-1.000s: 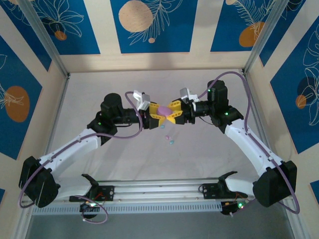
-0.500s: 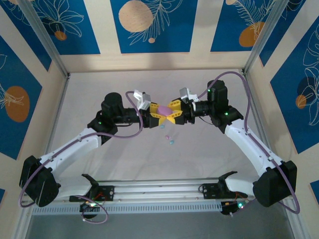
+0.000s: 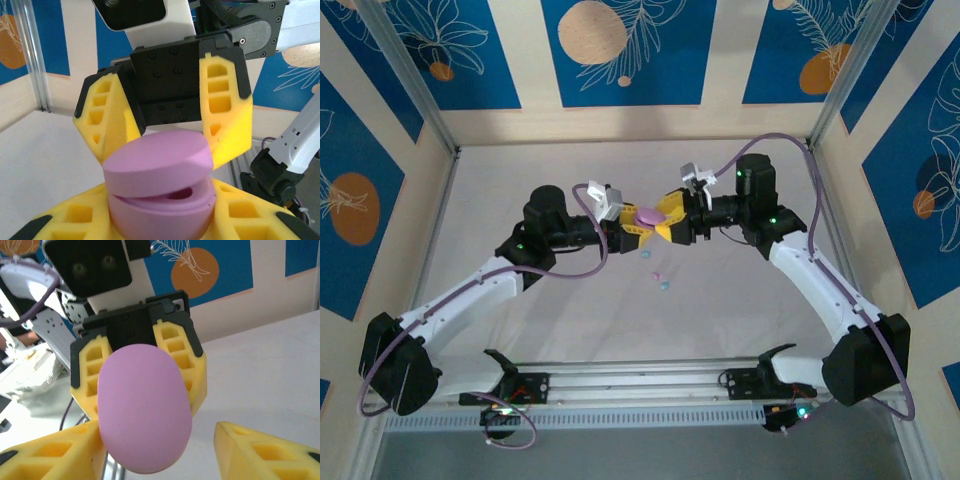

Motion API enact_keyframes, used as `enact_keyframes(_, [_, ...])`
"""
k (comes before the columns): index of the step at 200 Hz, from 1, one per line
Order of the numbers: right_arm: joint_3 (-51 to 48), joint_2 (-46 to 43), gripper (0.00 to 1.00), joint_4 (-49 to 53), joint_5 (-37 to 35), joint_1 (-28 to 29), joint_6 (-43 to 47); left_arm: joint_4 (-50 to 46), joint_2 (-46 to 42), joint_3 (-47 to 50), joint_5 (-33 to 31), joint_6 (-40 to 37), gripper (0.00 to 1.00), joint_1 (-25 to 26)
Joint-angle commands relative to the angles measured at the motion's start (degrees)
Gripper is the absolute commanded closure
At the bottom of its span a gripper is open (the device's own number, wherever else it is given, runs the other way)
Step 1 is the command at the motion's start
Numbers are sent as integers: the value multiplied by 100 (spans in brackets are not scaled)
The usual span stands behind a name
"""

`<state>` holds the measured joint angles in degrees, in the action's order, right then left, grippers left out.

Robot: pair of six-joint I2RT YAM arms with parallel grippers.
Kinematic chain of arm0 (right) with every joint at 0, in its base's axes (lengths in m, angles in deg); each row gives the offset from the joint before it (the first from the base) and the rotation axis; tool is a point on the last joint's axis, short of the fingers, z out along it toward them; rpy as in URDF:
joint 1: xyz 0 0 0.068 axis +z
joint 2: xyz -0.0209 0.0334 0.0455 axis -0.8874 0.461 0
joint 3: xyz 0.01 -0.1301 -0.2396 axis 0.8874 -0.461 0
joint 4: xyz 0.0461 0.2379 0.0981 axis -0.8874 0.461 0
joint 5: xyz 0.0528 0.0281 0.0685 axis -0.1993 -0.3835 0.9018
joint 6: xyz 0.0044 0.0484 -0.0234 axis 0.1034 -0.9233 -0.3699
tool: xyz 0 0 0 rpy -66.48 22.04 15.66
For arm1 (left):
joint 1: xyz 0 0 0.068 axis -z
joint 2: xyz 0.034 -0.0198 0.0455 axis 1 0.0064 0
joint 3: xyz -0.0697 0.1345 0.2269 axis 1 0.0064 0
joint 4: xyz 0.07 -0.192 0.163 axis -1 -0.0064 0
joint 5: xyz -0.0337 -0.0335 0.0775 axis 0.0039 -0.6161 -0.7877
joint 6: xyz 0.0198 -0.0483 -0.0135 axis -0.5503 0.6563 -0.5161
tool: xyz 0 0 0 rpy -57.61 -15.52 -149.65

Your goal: Insert the wireless bluetooth earbuds into the charging case

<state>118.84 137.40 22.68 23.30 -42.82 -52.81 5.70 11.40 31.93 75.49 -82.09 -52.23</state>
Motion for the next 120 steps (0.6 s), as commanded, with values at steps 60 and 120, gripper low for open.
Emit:
enact_keyframes(60, [583, 244, 38, 351, -706, -75, -1020, 988, -186, 393, 37, 90, 76, 138])
enact_keyframes(120, [734, -180, 32, 472, -466, -74, -1221, 2390, -230, 1077, -1223, 505, 76, 139])
